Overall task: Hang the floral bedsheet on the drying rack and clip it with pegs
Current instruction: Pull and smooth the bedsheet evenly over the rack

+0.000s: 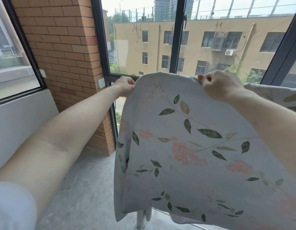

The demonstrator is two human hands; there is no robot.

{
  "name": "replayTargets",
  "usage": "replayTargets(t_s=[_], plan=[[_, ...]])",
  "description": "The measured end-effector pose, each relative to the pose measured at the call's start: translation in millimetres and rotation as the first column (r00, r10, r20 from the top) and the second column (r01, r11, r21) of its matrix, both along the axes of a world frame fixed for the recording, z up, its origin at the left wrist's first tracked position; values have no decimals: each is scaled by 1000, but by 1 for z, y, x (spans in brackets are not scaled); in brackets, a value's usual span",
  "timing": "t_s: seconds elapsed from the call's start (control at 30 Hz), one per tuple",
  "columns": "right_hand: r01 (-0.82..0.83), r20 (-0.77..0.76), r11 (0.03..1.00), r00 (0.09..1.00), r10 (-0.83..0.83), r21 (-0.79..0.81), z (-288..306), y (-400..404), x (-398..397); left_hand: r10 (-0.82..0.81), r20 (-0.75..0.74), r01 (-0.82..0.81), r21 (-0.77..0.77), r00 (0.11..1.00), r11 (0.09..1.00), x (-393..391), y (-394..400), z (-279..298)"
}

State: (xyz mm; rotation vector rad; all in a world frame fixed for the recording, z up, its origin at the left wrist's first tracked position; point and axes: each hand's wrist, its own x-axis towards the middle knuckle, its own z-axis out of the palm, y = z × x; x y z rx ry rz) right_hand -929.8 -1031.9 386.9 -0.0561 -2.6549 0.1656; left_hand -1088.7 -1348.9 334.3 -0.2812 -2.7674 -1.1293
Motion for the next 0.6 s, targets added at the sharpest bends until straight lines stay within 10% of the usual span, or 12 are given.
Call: replayTargets(t_s=[0.3,0.5,0.6], plan=[[6,0,1000,1000,-6,12,2,-4,8,-103,227,141,-161,969,977,12,-50,-50],[16,6,1000,1000,-16,25,-5,-1,11,26,-86,-52,-321,996,946,15,-54,-55],[1,1,1000,1000,-1,30,-3,0,13,98,-204,-125,-125,974,984,12,-50,-23]])
